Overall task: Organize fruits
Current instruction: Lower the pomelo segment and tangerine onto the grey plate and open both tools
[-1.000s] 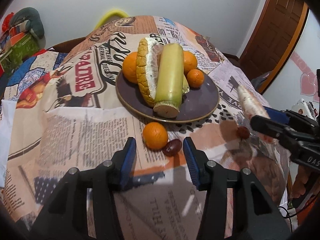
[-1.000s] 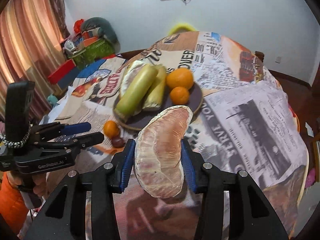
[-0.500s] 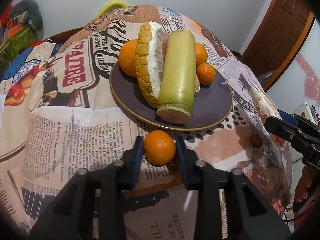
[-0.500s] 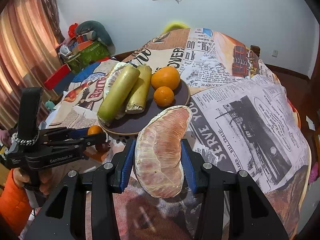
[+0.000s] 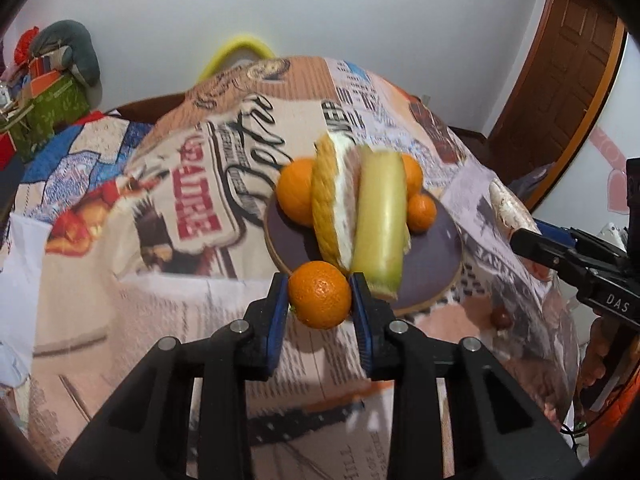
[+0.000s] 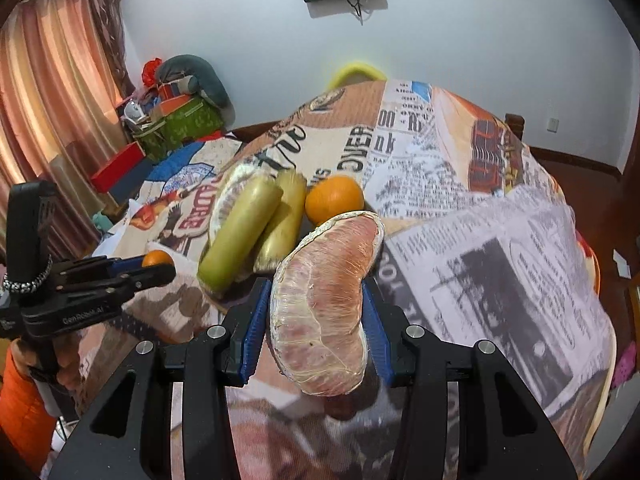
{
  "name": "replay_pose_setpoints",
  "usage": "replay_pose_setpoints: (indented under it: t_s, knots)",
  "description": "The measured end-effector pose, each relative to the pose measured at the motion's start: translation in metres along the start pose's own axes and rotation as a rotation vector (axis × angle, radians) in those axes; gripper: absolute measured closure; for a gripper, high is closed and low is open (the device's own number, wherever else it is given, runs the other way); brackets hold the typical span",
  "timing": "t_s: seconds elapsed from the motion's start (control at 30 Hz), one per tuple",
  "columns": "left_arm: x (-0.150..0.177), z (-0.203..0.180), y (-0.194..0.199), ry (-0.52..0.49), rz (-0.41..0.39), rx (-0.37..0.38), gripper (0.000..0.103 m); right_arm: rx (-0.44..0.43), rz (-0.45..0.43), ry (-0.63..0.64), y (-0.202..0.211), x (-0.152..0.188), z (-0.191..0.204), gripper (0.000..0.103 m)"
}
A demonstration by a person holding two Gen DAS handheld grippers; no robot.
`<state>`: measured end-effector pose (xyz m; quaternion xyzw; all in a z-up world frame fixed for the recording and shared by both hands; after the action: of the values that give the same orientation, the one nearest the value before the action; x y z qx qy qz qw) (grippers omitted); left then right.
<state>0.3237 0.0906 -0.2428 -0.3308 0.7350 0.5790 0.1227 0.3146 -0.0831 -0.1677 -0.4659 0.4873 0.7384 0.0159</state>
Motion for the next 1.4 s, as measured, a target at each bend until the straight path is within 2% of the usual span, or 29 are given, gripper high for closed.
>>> replay_pose_setpoints:
  t_s: [0.13, 0.33, 0.57, 0.9, 1.1, 1.4]
  knots:
    - [-0.015, 0.003, -0.008, 0.002, -0.006, -0.004, 0.072, 0.003, -0.017, 0.021, -0.006, -0.016, 0.001, 0.061]
    - [-0.021, 0.004, -0.025, -0.005, 0.002, -0.006, 0.072, -0.003, -0.021, 0.059, -0.021, -0.031, 0.004, 0.061]
    - [-0.027, 0.007, -0.042, -0.013, 0.011, -0.014, 0.072, -0.038, 0.007, 0.057, -0.044, -0.033, 0.003, 0.061]
    - [-0.027, 0.015, -0.046, 0.007, 0.014, 0.005, 0.072, -0.068, 0.056, 0.069, -0.072, -0.029, 0.007, 0.06]
    - [-0.024, 0.014, -0.046, 0.022, 0.04, 0.031, 0.071, -0.076, 0.058, 0.071, -0.071, -0.029, 0.007, 0.058]
    - [-0.016, 0.009, -0.039, 0.004, 0.052, 0.004, 0.071, -0.063, 0.055, 0.09, -0.062, -0.03, 0.01, 0.058]
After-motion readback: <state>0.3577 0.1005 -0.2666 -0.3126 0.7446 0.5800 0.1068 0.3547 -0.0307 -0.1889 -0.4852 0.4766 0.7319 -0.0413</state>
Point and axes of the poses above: each gripper's, at about its wrist camera, not at the fingertips, and y roughly against the way its jaws point, z to its left, x to its underside, the point moved 6 cm from there along -y, roughly the way its jaws point, and after that the axes turned 14 degrees about y, right-handed, at the moved point
